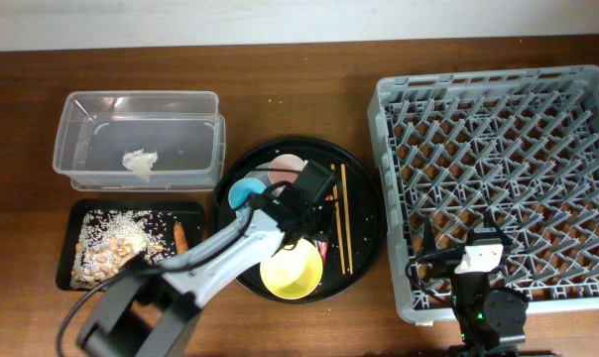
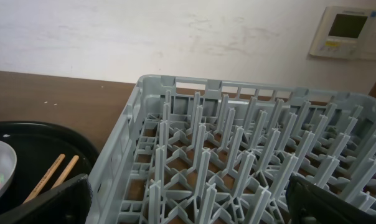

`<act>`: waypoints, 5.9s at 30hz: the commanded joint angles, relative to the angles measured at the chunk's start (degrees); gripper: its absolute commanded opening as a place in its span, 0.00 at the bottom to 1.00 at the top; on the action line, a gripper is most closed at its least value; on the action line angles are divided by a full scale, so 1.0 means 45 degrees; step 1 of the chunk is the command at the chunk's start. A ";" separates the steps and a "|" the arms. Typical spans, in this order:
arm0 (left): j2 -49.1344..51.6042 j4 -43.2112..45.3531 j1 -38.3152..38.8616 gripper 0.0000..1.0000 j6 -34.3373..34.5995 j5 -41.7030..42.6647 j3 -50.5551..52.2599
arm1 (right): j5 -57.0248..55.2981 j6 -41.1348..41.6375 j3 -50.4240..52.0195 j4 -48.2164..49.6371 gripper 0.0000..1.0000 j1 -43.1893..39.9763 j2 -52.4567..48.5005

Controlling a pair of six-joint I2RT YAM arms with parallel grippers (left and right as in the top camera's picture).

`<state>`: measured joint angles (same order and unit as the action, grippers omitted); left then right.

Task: Sort waste into correct bins and load items into the dishwasher rack
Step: 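Grasp the red snack wrapper with left gripper and drop it in clear bin, then lift the blue cup with left gripper and hand it to right gripper, then place the blue cup upside down in the dish rack with right gripper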

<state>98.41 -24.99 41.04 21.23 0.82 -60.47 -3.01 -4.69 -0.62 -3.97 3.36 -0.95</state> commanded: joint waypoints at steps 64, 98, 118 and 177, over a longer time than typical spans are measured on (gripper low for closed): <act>-0.6241 -0.6139 -0.5600 0.00 0.0597 0.0330 -0.2497 | 0.2880 0.2152 -1.0506 -0.7796 0.98 -0.0083 -0.3172; -0.3133 -0.4163 -0.5532 0.00 -0.4357 1.7762 -0.3827 | 1.8544 -0.3614 -1.5426 -1.0307 0.78 0.1433 -1.5514; -0.3133 -0.4692 -0.5285 0.26 -0.4352 1.4513 -0.3827 | 1.7184 -0.2895 -1.5431 -0.8893 0.56 0.1394 -1.5514; -0.3133 -0.5639 -0.5197 0.50 -0.3745 0.7019 -0.3823 | 0.4449 0.1239 -1.6767 -1.4090 0.79 -0.0034 -1.9885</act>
<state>84.25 -50.35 17.17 3.70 38.09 -76.73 12.88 1.04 -75.13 -66.67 2.74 -90.17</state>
